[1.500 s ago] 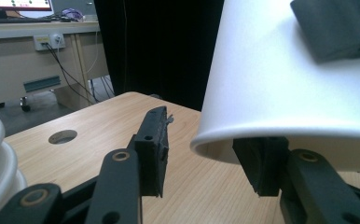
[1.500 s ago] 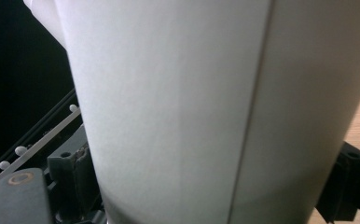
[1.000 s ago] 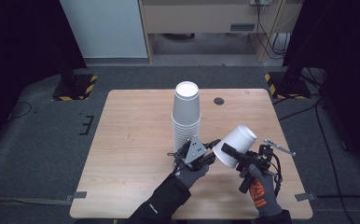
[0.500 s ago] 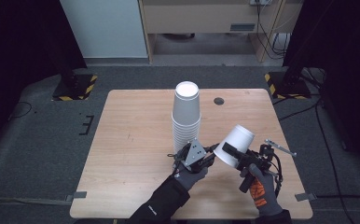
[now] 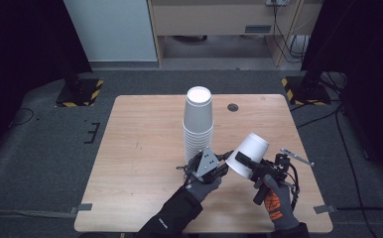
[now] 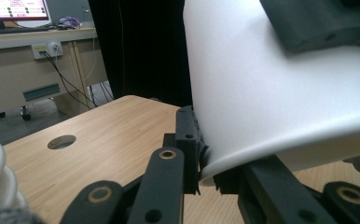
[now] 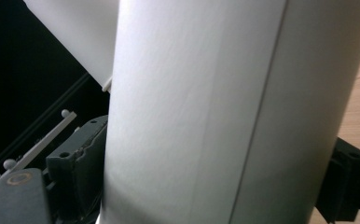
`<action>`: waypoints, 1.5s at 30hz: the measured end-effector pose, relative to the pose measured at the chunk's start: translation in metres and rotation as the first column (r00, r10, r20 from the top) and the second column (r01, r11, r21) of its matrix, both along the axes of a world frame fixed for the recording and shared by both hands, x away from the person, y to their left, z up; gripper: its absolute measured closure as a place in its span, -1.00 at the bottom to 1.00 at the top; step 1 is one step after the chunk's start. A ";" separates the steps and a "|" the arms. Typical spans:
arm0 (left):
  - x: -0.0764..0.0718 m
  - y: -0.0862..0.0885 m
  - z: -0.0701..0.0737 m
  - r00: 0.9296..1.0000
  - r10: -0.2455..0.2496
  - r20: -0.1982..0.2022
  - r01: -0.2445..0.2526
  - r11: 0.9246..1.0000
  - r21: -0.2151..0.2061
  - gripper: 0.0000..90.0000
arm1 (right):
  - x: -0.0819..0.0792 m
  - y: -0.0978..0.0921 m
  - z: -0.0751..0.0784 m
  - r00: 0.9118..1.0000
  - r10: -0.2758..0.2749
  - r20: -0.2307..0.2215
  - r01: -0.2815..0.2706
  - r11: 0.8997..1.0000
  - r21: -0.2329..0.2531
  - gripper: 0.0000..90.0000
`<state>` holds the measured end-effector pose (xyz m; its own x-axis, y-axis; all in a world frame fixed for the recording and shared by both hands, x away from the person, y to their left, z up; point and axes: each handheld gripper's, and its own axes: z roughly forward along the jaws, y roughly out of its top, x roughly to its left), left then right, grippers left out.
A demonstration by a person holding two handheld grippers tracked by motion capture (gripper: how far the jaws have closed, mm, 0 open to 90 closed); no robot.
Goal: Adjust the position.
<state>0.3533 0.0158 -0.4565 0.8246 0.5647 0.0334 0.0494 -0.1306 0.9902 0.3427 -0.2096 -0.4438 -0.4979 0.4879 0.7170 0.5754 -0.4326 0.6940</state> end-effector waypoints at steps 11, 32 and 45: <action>-0.005 0.006 0.002 0.999 -0.028 -0.024 0.029 0.999 0.021 0.85 | 0.000 -0.003 0.002 0.997 -0.049 0.055 0.052 0.998 -0.043 -0.87; -0.018 0.025 0.001 0.999 -0.042 -0.032 0.044 0.998 0.048 0.88 | 0.004 -0.009 -0.002 0.989 -0.133 0.065 0.137 0.989 -0.061 -0.89; -0.020 0.044 0.014 0.998 -0.046 -0.032 0.048 0.997 0.059 0.89 | 0.005 -0.019 -0.003 0.975 -0.206 0.085 0.216 0.967 -0.134 -0.84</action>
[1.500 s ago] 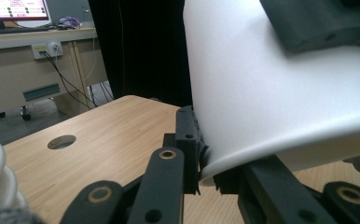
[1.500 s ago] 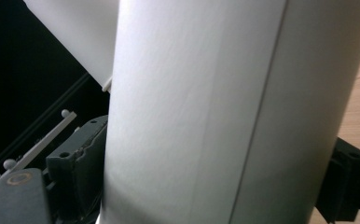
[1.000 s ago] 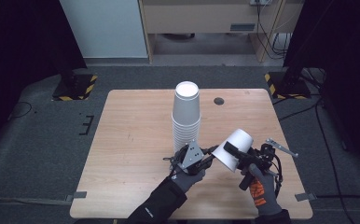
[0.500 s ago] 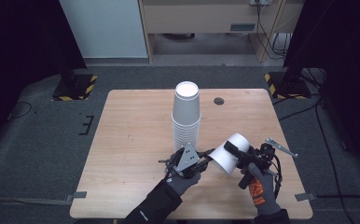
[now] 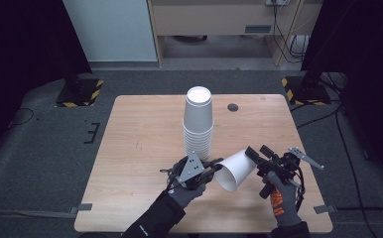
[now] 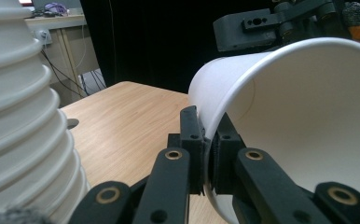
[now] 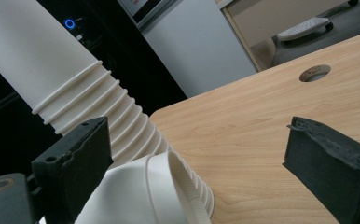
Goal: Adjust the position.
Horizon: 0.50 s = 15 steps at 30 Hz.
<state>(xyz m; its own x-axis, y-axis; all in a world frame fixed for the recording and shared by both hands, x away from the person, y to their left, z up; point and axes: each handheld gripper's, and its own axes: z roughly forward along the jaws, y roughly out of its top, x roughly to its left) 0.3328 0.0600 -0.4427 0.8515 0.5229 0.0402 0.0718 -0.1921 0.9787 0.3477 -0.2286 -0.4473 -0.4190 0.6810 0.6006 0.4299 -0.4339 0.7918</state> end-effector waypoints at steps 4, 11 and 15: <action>-0.002 0.007 0.002 1.000 -0.003 -0.009 0.003 1.000 0.001 0.89 | 0.000 -0.003 0.000 1.000 -0.018 0.004 0.018 1.000 -0.018 -0.83; -0.006 0.025 0.005 1.000 0.004 -0.025 -0.004 1.000 -0.004 0.89 | 0.001 -0.012 -0.001 0.998 -0.063 0.021 0.065 0.992 -0.110 -0.79; -0.006 0.036 0.007 0.999 0.006 -0.033 -0.007 1.000 -0.004 0.89 | 0.000 -0.014 -0.001 0.996 -0.081 0.036 0.086 0.982 -0.168 -0.78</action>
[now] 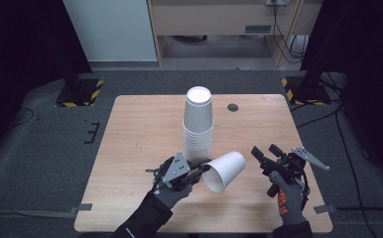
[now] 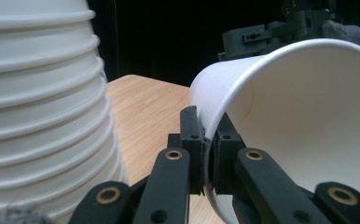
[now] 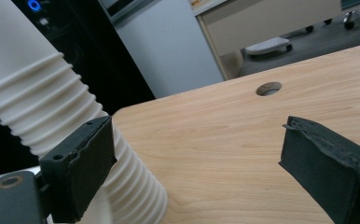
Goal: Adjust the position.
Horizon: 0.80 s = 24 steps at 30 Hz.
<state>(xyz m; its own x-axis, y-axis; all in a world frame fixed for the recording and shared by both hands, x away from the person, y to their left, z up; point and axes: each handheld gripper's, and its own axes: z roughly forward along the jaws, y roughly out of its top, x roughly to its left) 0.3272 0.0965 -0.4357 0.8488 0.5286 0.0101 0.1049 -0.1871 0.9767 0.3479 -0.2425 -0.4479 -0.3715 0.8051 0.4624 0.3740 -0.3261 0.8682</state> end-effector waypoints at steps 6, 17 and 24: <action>-0.004 0.018 -0.002 1.000 0.018 -0.010 -0.018 1.000 -0.001 0.89 | -0.001 -0.002 -0.002 1.000 -0.005 0.002 0.005 0.992 -0.123 -0.76; -0.007 0.039 -0.009 0.998 0.040 -0.042 -0.040 0.999 -0.002 0.89 | -0.006 -0.006 -0.012 1.000 -0.014 -0.001 0.013 0.964 -0.266 -0.74; -0.009 0.051 -0.014 0.997 0.048 -0.067 -0.048 0.999 0.001 0.89 | -0.005 -0.008 -0.018 0.999 -0.031 -0.015 0.024 0.946 -0.322 -0.74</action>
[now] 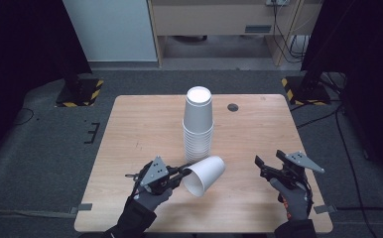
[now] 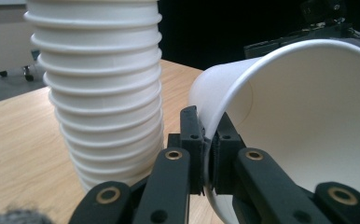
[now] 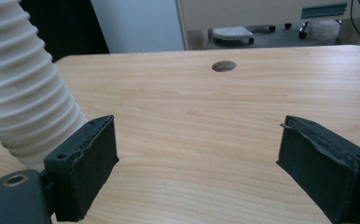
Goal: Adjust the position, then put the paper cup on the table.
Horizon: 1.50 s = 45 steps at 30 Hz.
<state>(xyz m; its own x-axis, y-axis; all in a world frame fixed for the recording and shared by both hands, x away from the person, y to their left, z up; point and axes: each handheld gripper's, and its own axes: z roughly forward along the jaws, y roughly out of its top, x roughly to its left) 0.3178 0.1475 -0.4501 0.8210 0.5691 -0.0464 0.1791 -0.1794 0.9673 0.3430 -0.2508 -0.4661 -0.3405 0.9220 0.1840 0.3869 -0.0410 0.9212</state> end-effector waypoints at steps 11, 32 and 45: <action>-0.009 0.026 -0.007 0.999 0.032 -0.027 -0.031 0.999 0.014 0.89 | 0.001 0.000 -0.003 1.000 -0.002 -0.016 0.001 1.000 -0.026 -0.75; -0.013 0.072 -0.005 0.986 0.160 -0.045 -0.160 0.987 -0.004 0.89 | 0.001 0.000 -0.005 1.000 -0.007 -0.027 0.006 0.999 -0.048 -0.75; -0.009 0.100 -0.002 0.960 0.274 -0.053 -0.274 0.962 0.002 0.89 | 0.002 0.001 -0.006 0.999 -0.003 -0.033 0.001 0.998 -0.069 -0.75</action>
<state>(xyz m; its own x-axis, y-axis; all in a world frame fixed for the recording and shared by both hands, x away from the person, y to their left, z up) 0.3093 0.2473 -0.4523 0.6297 0.7717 -0.0888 0.2713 -0.1114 0.9560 0.3448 -0.2502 -0.4721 -0.3334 0.9337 0.1308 0.4168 0.0215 0.9087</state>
